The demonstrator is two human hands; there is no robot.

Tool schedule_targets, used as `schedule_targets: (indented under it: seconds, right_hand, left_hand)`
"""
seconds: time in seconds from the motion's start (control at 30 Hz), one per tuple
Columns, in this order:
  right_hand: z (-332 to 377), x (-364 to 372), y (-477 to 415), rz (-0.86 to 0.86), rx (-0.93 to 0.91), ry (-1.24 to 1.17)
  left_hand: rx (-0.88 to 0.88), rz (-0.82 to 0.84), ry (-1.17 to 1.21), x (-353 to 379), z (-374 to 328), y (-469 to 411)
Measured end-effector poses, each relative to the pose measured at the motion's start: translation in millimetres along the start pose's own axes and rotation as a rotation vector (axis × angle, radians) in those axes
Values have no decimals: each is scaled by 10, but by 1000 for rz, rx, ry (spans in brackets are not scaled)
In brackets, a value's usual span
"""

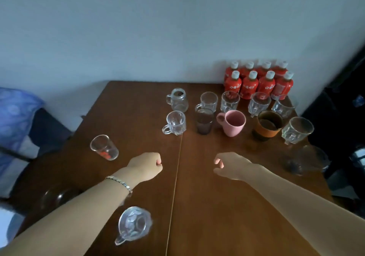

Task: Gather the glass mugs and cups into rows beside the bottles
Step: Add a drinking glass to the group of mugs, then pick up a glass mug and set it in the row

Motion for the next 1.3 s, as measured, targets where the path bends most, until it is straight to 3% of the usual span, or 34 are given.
schedule_targets:
  seconds: [0.33, 0.53, 0.67, 0.77, 0.97, 1.1, 1.3]
  right_hand:
    - [2230, 212, -861, 0, -87, 11]
    - [3356, 343, -1401, -165, -148, -15]
    - [3711, 533, -1649, -164, -165, 92]
    - [3729, 638, -1754, -202, -147, 126]
    - [3410, 518, -1563, -193, -126, -54]
    - [2788, 374, -1188, -127, -51, -45]
    - [1409, 159, -493, -176, 159, -12]
  left_hand:
    - [-106, -46, 56, -258, 2208, -112]
    - [-46, -5, 69, -271, 2798, -308]
    - [5, -1, 64, -237, 2994, -364]
    - [30, 5, 41, -242, 3075, -381]
    - [64, 47, -22, -263, 2956, -487]
    - [122, 66, -77, -275, 2500, -591]
    - [225, 77, -115, -246, 1335, -657]
Point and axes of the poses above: each hand's wrist, its own y-axis away from the middle knuckle, its own x-axis out of the palm, z = x × y, the point moved 2 cm from there along -y, towards the middle knuckle, and after that the axes turned 2 degrees about -x, right-handed, at the moved point
